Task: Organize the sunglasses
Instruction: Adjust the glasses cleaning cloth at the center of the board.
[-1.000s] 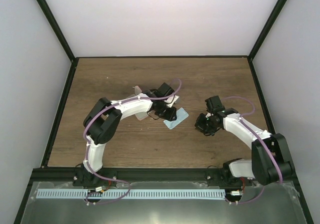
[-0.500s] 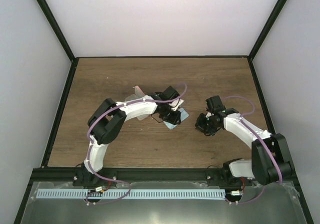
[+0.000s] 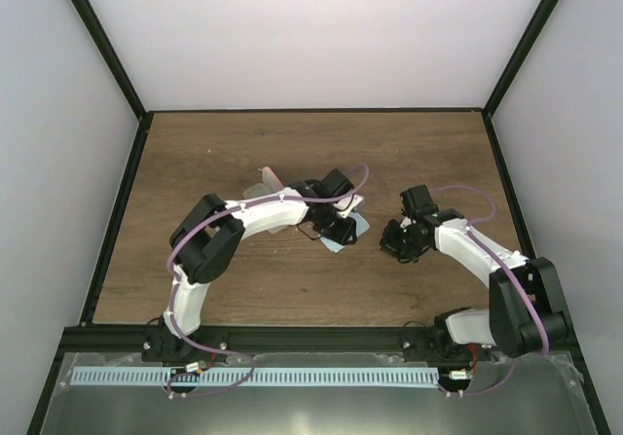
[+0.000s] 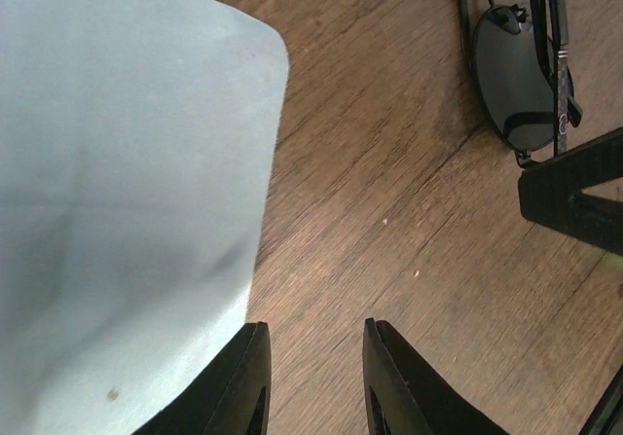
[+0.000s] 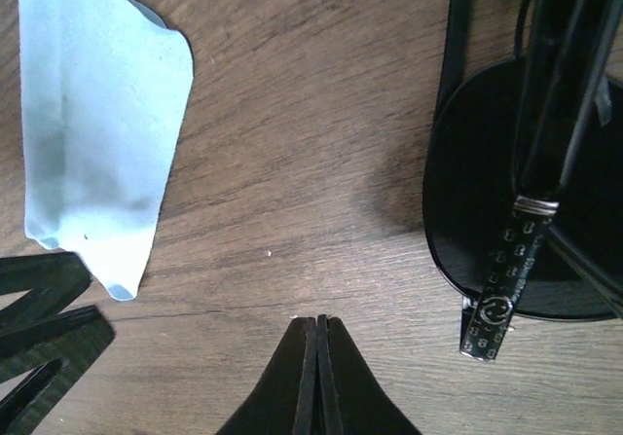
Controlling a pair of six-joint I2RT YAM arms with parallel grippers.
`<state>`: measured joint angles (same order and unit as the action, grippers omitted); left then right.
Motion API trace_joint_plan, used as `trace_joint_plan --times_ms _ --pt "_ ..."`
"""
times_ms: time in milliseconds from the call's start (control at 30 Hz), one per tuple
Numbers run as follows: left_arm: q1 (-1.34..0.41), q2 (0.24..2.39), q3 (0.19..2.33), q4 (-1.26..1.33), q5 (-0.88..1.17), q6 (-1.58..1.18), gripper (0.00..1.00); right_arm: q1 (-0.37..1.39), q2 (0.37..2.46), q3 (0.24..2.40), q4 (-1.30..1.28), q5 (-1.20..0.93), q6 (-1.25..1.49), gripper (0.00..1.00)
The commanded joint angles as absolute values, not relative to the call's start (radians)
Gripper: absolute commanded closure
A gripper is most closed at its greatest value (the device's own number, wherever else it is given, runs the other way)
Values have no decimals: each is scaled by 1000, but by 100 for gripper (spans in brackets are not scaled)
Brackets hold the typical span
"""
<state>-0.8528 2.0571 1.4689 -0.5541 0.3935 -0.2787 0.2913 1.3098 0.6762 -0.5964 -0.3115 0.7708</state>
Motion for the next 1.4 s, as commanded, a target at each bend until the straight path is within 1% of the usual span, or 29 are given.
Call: trace_joint_plan --times_ms 0,133,267,300,433,500,567,600,633,700,733,800,900,1000,1167,1367 --pt "-830 1906 1438 -511 298 -261 69 280 1314 747 -604 -287 753 99" --pt "-735 1817 1410 -546 262 -249 62 285 1342 783 -596 -286 751 97" --pt "-664 1767 1370 -645 230 -135 61 313 1396 826 -581 -284 764 95" --pt "-655 1748 1358 -663 206 -114 59 321 1409 840 -581 -282 769 94" --pt "-609 1662 1268 -663 189 -96 44 366 1450 892 -586 -267 806 91" --pt "-586 1634 1228 -663 182 -108 40 385 1465 913 -590 -265 828 89" --pt "-573 1619 1184 -654 150 -105 39 401 1474 925 -588 -262 845 88" --pt "-568 1615 1160 -640 131 -105 38 407 1480 925 -584 -263 850 88" --pt "-563 1616 1144 -625 121 -107 40 409 1484 925 -580 -271 853 88" --pt "-553 1630 1130 -614 101 -95 49 411 1493 924 -567 -285 837 88" --pt "-550 1637 1127 -604 93 -77 51 411 1501 925 -557 -285 818 88" --pt "-543 1647 1118 -573 101 -34 51 409 1536 941 -562 -272 762 88" --pt "-541 1693 1155 -576 50 37 50 403 1597 997 -615 -243 676 88" --pt "-536 1745 1182 -575 -2 93 50 391 1605 976 -582 -246 627 88" --pt "-520 1784 1181 -579 111 138 49 349 1610 917 -510 -304 632 88" --pt "-520 1840 1181 -583 104 138 48 321 1636 940 -507 -294 565 83"
